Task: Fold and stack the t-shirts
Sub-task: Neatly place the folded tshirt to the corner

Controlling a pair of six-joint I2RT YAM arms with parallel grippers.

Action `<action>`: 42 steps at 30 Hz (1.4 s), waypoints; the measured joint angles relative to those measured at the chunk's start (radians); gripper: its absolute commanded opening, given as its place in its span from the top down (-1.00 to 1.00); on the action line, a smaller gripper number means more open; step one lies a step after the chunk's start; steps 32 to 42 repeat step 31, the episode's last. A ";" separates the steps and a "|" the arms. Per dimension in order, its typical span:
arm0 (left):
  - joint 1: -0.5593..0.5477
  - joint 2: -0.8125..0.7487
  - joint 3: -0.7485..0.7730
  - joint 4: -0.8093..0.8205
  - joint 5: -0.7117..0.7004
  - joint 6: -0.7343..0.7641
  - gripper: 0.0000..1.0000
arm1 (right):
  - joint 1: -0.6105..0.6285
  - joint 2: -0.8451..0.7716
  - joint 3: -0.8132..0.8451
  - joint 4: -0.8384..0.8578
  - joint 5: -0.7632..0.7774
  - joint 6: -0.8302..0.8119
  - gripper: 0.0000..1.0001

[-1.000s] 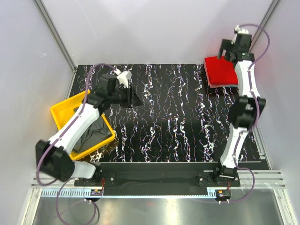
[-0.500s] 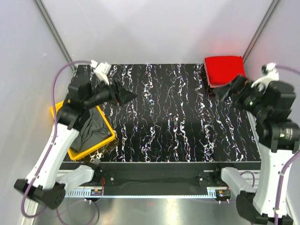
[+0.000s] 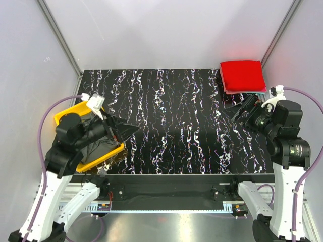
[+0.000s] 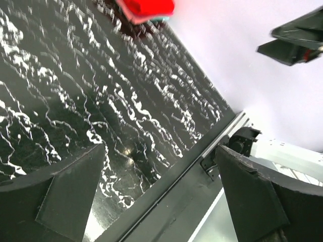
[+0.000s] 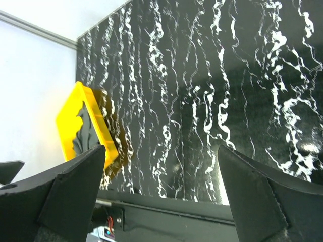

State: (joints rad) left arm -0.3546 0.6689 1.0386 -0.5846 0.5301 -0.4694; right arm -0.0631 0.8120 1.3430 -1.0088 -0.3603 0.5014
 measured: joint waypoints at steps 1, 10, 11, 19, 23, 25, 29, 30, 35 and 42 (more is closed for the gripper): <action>0.000 -0.022 -0.002 -0.001 -0.003 -0.002 -0.97 | 0.000 -0.005 -0.004 0.012 0.000 0.006 -0.99; 0.000 -0.020 0.016 -0.003 -0.011 -0.006 -0.97 | 0.000 -0.013 -0.021 0.063 -0.015 0.029 -0.99; 0.000 -0.019 0.016 -0.006 -0.014 -0.006 -0.97 | 0.000 -0.012 -0.024 0.063 -0.019 0.031 -0.99; 0.001 -0.020 0.027 -0.019 -0.031 0.001 -0.97 | 0.000 -0.014 -0.079 0.076 -0.034 0.053 -1.00; 0.001 -0.017 0.035 -0.019 -0.035 0.002 -0.97 | 0.000 -0.018 -0.080 0.076 -0.034 0.053 -0.99; 0.001 -0.014 0.035 -0.019 -0.037 0.002 -0.97 | 0.000 -0.020 -0.080 0.076 -0.033 0.053 -0.99; 0.001 -0.009 0.035 -0.019 -0.037 0.002 -0.97 | 0.000 -0.027 -0.080 0.076 -0.033 0.053 -1.00; 0.000 -0.008 0.037 -0.020 -0.038 0.002 -0.98 | 0.000 -0.027 -0.080 0.076 -0.032 0.053 -0.99; 0.000 -0.006 0.039 -0.020 -0.038 0.002 -0.97 | 0.000 -0.027 -0.080 0.076 -0.030 0.053 -0.99; 0.000 -0.006 0.039 -0.020 -0.038 0.002 -0.97 | 0.000 -0.027 -0.080 0.076 -0.030 0.053 -0.99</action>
